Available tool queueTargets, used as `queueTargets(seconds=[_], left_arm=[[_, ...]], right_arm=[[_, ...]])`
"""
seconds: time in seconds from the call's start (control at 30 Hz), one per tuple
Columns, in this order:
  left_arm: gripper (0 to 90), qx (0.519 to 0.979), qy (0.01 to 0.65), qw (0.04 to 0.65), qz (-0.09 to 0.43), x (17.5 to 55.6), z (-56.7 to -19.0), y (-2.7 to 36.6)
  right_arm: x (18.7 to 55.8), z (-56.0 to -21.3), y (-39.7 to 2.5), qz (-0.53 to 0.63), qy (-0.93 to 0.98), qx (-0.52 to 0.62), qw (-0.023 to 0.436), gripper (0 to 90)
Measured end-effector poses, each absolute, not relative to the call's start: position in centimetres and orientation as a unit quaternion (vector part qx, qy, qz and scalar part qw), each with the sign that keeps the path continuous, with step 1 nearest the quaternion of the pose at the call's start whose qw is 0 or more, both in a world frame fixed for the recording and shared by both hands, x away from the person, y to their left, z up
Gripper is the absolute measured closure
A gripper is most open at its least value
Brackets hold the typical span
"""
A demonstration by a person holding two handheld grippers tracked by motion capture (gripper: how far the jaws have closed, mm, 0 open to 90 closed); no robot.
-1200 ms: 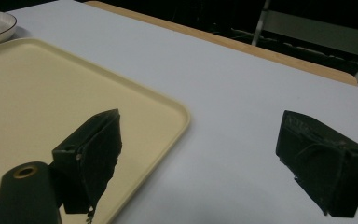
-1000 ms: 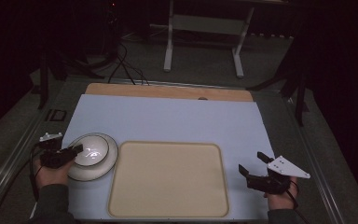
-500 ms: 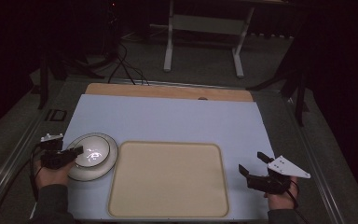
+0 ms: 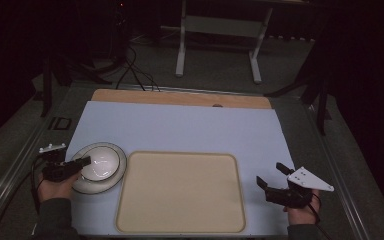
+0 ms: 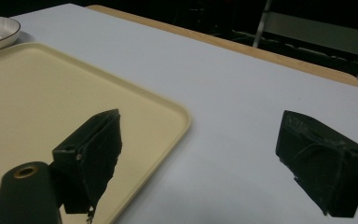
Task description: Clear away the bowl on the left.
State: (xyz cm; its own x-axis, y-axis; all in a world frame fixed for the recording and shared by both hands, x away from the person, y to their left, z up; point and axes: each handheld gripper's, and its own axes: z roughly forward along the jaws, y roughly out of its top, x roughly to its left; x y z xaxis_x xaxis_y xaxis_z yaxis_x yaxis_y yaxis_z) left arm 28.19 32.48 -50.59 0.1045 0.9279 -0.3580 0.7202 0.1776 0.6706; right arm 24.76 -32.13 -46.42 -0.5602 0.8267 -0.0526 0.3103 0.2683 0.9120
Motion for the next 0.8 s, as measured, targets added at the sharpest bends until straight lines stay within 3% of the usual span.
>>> queueTargets(seconds=[0.8], left_arm=[[78.1,0.590,0.656,0.453,0.127,27.2,-49.6,32.6]], right_arm=[[24.7,-46.4,-32.2,0.471,0.747,0.380,0.276,14.0]])
